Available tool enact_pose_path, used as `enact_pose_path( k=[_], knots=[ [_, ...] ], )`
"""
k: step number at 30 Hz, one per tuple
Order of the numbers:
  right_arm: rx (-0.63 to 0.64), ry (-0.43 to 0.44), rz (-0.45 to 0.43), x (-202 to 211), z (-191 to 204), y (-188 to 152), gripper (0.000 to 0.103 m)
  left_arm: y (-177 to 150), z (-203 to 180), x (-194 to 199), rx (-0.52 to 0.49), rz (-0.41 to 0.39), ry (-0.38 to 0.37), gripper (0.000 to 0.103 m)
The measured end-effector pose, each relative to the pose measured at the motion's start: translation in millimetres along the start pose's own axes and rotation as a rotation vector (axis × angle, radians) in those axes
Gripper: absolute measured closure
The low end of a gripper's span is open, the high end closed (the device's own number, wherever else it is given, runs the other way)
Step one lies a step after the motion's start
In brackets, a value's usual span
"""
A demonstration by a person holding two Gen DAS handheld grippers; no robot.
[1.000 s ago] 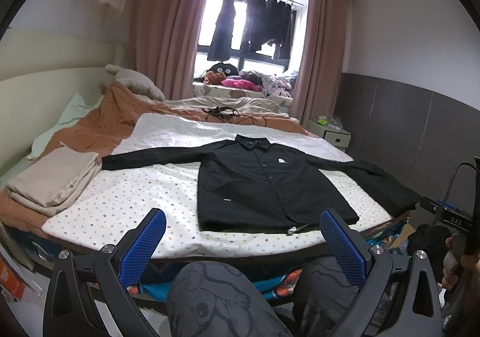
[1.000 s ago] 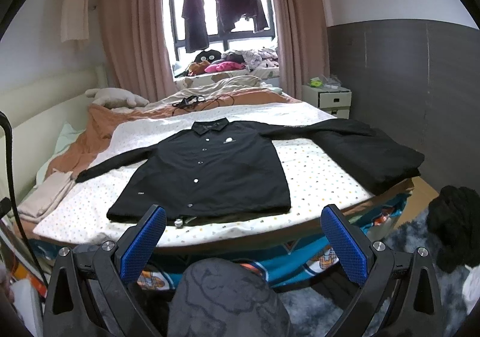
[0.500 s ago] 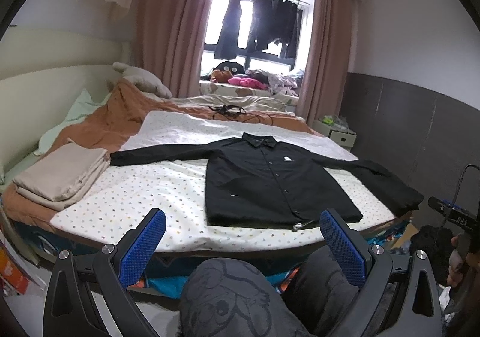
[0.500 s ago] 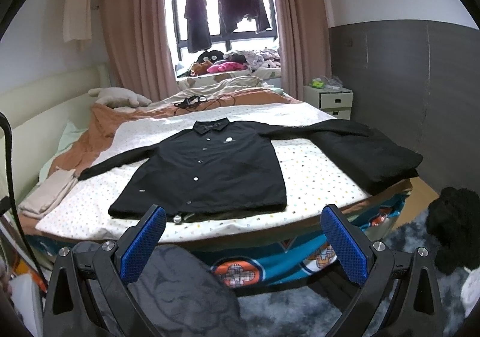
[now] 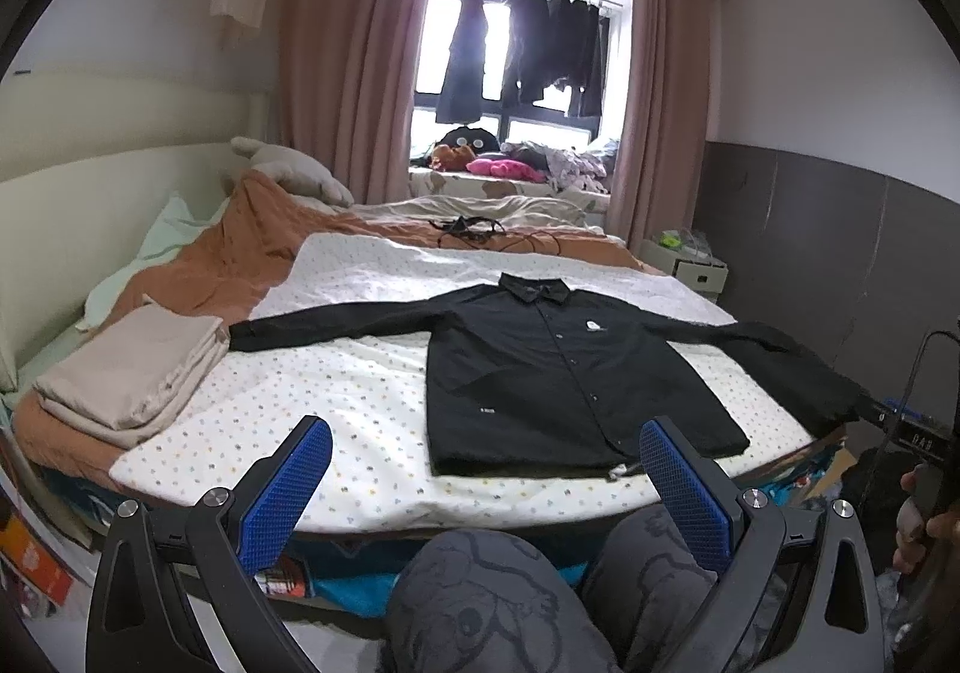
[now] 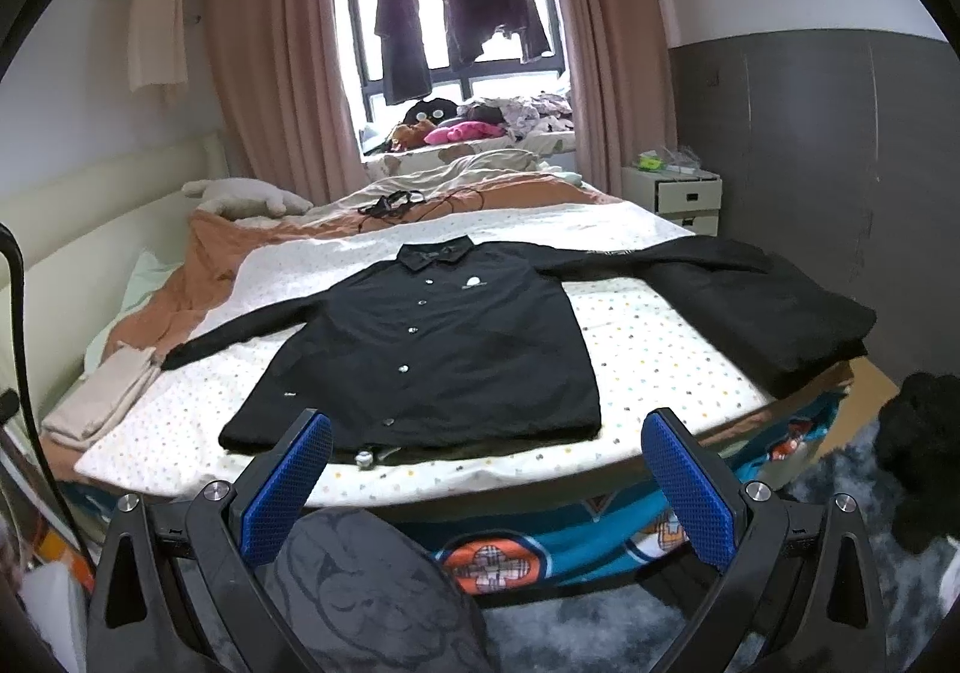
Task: Fold large clothes
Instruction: 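Move the left tool toward the jacket sleeve while the right tool approaches the jacket body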
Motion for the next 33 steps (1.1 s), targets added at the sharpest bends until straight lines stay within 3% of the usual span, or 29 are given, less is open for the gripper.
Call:
enact_pose_path(
  k=[8, 21, 33],
  knots=[
    [0.003, 0.009, 0.013, -39.5, 0.6, 17.2, 0.0, 17.5, 3.1, -35.3, 0.011, 0.005, 0.016, 0.0],
    [-0.024, 0.005, 0.05, -110.3, -9.3, 55.8, 0.0, 43.2, 13.4, -117.1, 0.057, 0.08, 0.044, 0.0],
    [-0.049, 0.054, 0.092, -184.9, 3.7, 80.9, 0.0, 56.0, 47.7, -186.2, 0.121, 0.149, 0.126, 0.0]
  ],
)
Point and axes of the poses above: each gripper's, at about its wrist camera, not at the fingertips, and x roughly against the way its jaws point, z to its left, y to its top, the point moved 10 cm from there along -x, roughly the way its jaws point, and after that the axes turned 13 degrees about x, right-handed, at the moved point
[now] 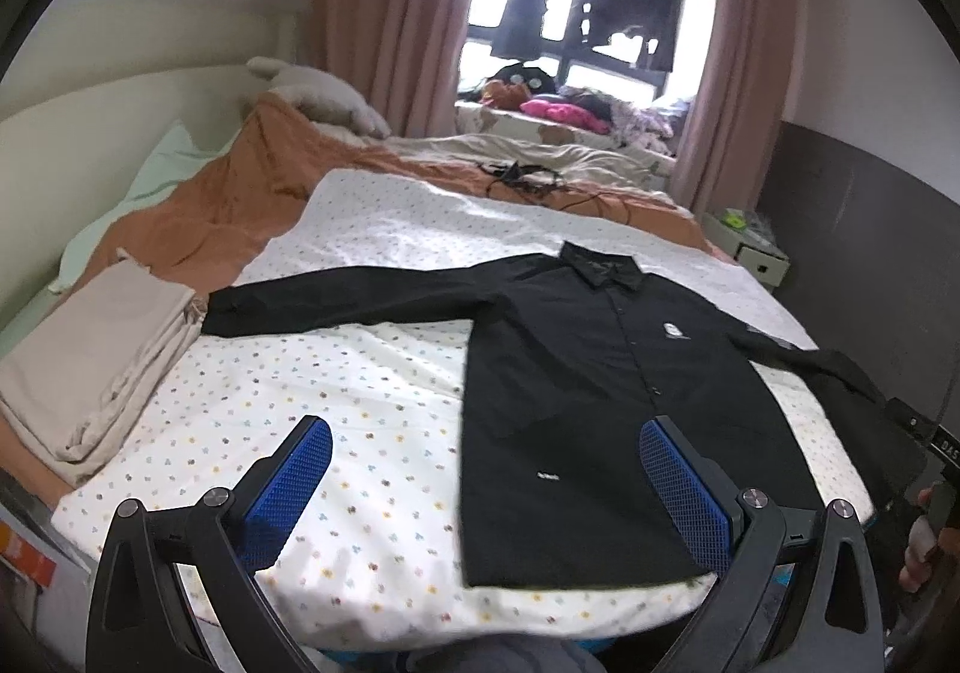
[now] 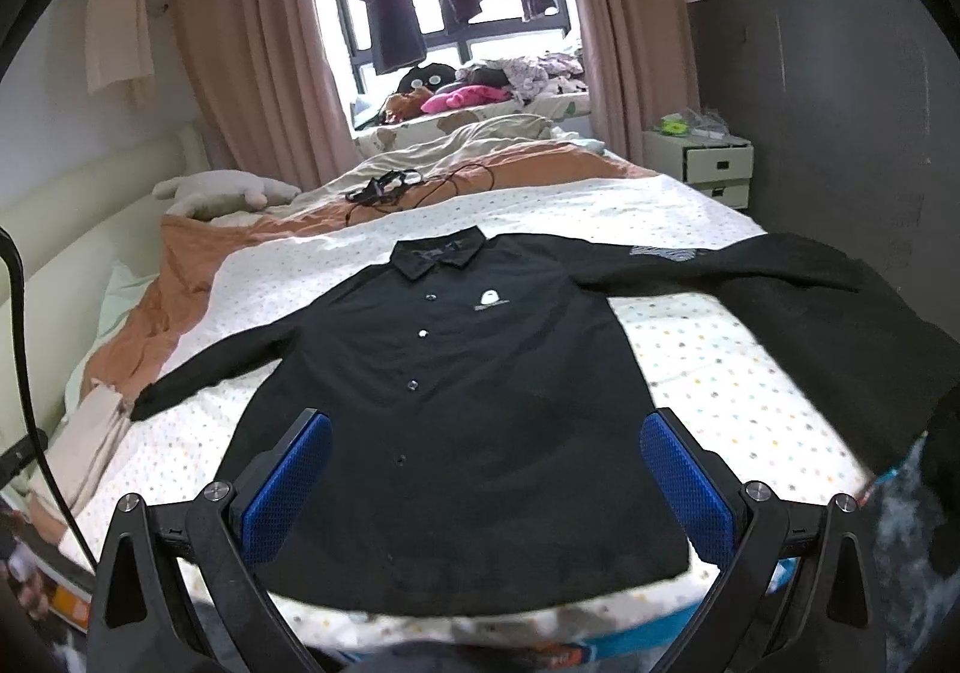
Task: Fold large clothes
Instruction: 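Move the left tool toward the jacket sleeve while the right tool approaches the jacket body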
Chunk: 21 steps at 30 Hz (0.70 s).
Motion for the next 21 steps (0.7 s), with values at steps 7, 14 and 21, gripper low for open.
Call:
enact_pose_path(
  k=[7, 14, 21],
  knots=[
    [-0.01, 0.057, -0.007, -43.0, 23.8, 23.3, 0.0, 15.6, 21.9, -35.9, 0.037, 0.019, 0.054, 0.0],
    [0.004, 0.104, 0.009, -89.5, 61.1, 41.7, 0.0, 32.0, 46.1, -70.4, 0.064, 0.036, 0.097, 0.0],
    [-0.022, 0.168, 0.047, -140.4, 99.7, 53.2, 0.0, 45.1, 80.8, -107.2, 0.111, 0.065, 0.134, 0.001]
  ],
)
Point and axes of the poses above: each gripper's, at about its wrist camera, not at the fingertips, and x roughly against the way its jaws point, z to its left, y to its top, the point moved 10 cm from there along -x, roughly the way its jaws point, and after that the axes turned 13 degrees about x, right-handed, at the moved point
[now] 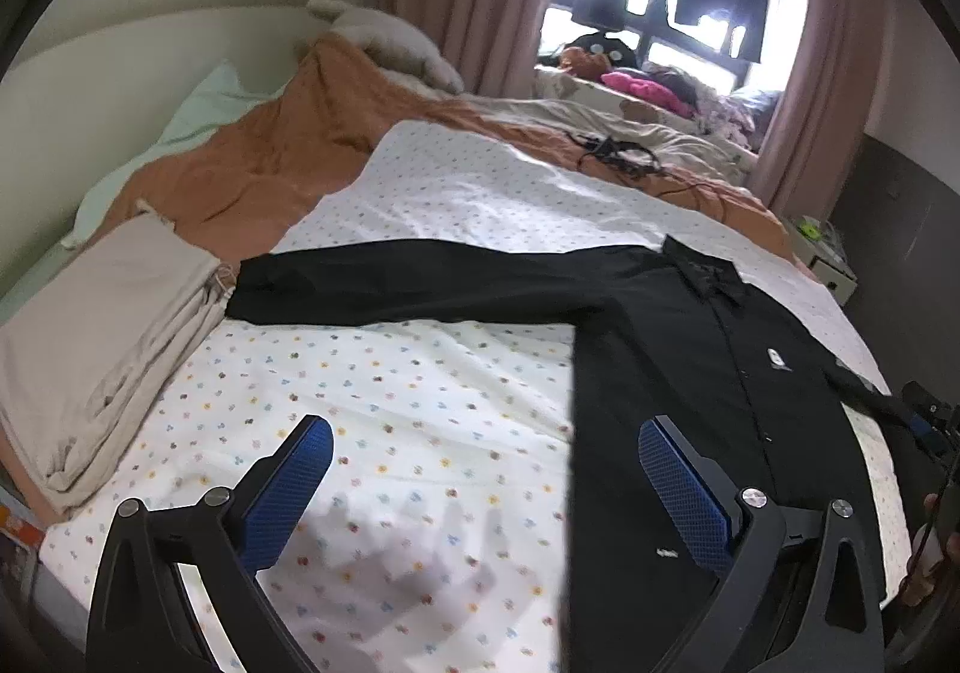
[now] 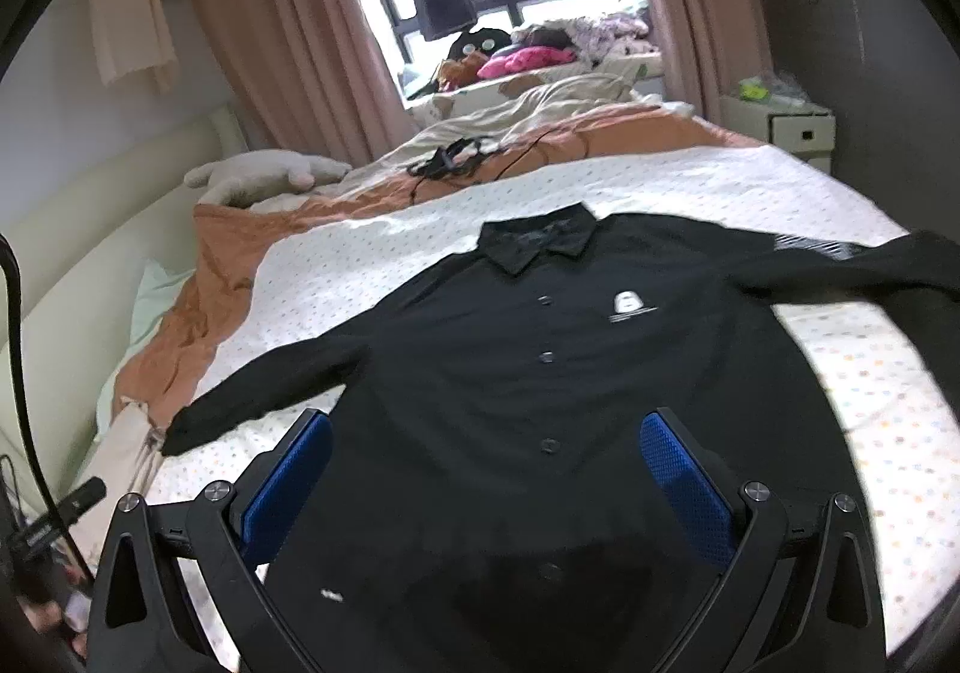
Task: Fold large clothes
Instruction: 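Move the left tool toward the jacket sleeve while the right tool approaches the jacket body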
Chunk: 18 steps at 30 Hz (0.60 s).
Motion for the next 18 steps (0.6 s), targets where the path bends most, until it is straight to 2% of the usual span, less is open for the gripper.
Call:
enact_pose_path(
  k=[7, 10, 14, 18],
  knots=[
    [-0.029, 0.05, 0.033, -58.2, 28.8, 10.7, 0.002, 19.4, 33.6, -42.2, 0.059, 0.036, 0.046, 0.008],
    [-0.037, 0.069, 0.057, -86.1, 40.5, 11.8, 0.011, 29.6, 51.7, -61.9, 0.099, 0.051, 0.068, 0.014],
    [-0.061, 0.102, 0.103, -118.5, 53.1, 4.9, 0.021, 42.7, 77.6, -88.0, 0.169, 0.072, 0.093, 0.018],
    [-0.046, 0.13, 0.153, -152.2, 68.9, -4.4, 0.025, 56.9, 107.6, -114.6, 0.261, 0.095, 0.111, 0.018]
  ],
)
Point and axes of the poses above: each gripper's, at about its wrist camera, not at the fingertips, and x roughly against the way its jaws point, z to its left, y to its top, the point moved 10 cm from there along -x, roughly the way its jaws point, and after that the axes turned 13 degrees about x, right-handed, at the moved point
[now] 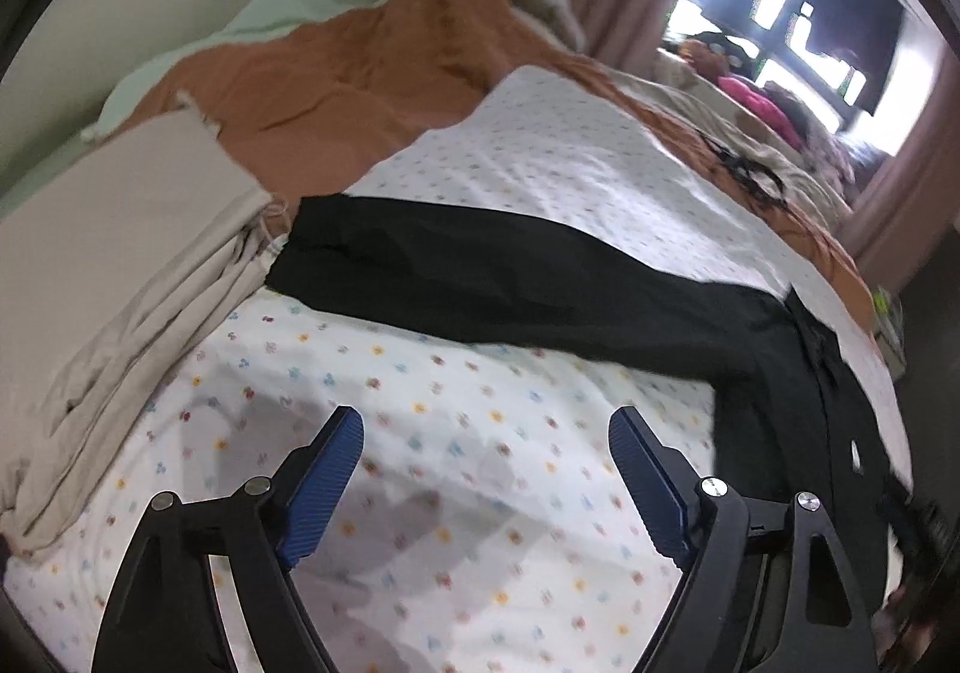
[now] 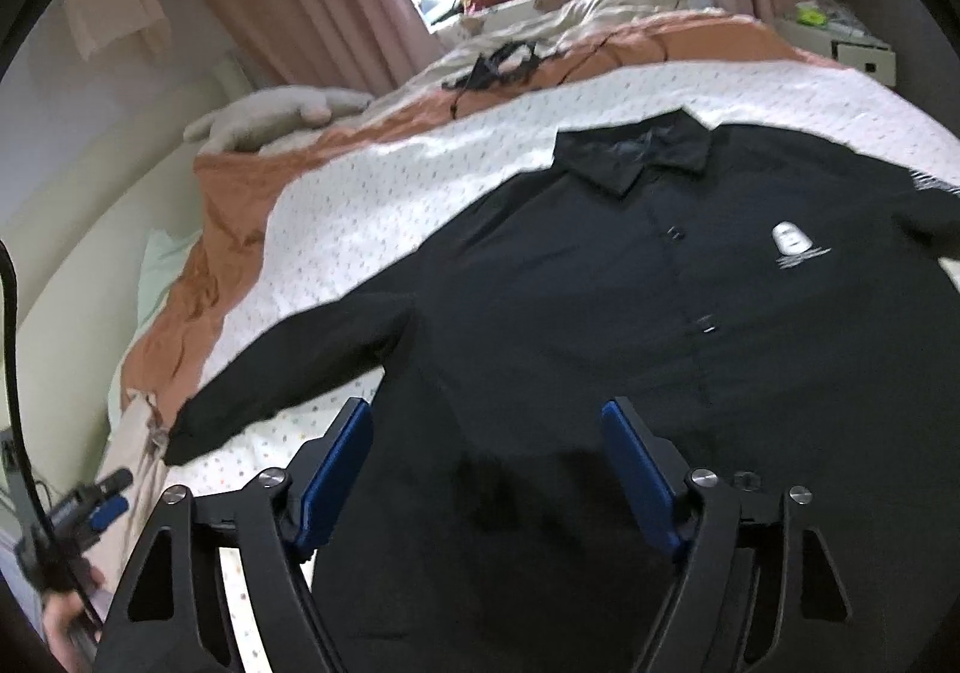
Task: Fold large clothes
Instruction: 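Move the left tool toward the jacket sleeve while the right tool approaches the jacket body, then grasp the sleeve cuff with the left tool and lift it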
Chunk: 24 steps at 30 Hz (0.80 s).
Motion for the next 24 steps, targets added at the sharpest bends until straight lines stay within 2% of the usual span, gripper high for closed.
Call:
enact_pose_path(
  k=[5, 7, 10, 15, 18, 20, 22, 23, 24],
  knots=[
    [-0.014, 0.031, 0.022, -29.9, 7.2, 6.5, 0.028, 25.3, 25.0, -30.5, 0.121, 0.026, 0.015, 0.019],
    [-0.009, 0.045, 0.022, -41.1, 11.9, 12.3, 0.029, 32.6, 32.4, -42.9, 0.159, 0.038, 0.023, 0.023],
    [-0.006, 0.076, 0.025, -57.5, 20.5, 20.4, 0.039, 39.4, 45.1, -62.2, 0.202, 0.061, 0.053, 0.023],
    [-0.012, 0.11, 0.041, -88.3, 27.1, 30.1, 0.047, 44.6, 66.8, -90.1, 0.286, 0.091, 0.104, 0.024],
    [-0.02, 0.136, 0.053, -105.7, 29.1, 32.9, 0.06, 50.7, 72.8, -101.1, 0.296, 0.073, 0.121, 0.025],
    [-0.031, 0.159, 0.061, -116.7, 30.0, 34.3, 0.069, 59.6, 74.4, -107.8, 0.28, 0.034, 0.133, 0.038],
    [-0.051, 0.186, 0.07, -127.1, 29.7, 35.1, 0.074, 65.6, 80.2, -112.8, 0.259, 0.022, 0.182, 0.065],
    [-0.062, 0.196, 0.073, -131.8, 28.6, 35.7, 0.078, 67.7, 80.7, -114.3, 0.254, 0.018, 0.187, 0.072],
    [-0.074, 0.205, 0.075, -136.8, 27.6, 36.9, 0.079, 69.7, 79.0, -114.3, 0.253, 0.022, 0.159, 0.085]
  ],
)
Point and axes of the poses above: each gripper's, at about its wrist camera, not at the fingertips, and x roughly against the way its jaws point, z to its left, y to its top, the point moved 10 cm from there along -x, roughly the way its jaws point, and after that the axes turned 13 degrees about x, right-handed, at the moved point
